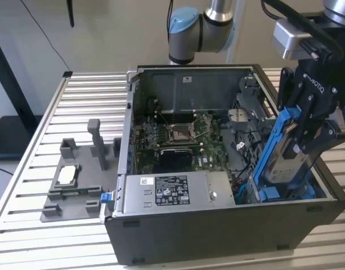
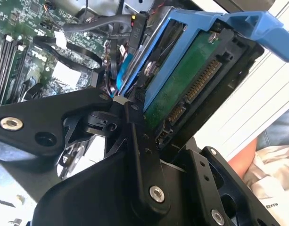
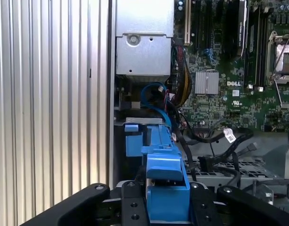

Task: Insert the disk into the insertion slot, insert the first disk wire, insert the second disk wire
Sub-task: 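Insert the disk into the insertion slot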

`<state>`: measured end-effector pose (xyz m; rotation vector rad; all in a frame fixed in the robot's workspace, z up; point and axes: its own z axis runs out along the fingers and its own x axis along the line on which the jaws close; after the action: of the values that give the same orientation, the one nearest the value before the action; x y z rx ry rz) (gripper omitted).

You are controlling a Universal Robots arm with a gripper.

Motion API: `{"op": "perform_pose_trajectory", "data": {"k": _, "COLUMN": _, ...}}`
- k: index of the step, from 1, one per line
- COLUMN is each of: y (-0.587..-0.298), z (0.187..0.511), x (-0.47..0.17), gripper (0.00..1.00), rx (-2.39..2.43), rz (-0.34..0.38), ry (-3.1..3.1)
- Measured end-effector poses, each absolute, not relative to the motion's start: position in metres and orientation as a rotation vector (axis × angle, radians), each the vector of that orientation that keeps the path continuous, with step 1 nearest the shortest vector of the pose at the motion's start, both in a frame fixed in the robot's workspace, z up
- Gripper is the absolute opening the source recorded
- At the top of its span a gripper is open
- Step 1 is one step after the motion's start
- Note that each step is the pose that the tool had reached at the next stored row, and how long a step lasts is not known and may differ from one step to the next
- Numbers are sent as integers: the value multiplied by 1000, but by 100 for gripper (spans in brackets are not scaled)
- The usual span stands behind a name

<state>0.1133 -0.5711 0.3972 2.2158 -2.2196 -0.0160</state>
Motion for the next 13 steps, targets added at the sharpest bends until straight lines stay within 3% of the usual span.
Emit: {"op": "perform_pose_trajectory", "data": {"k": 13, "y": -571, "z": 383, "x": 113, "gripper": 33, "rx": 2216, "rz": -16, "ry": -2220}}
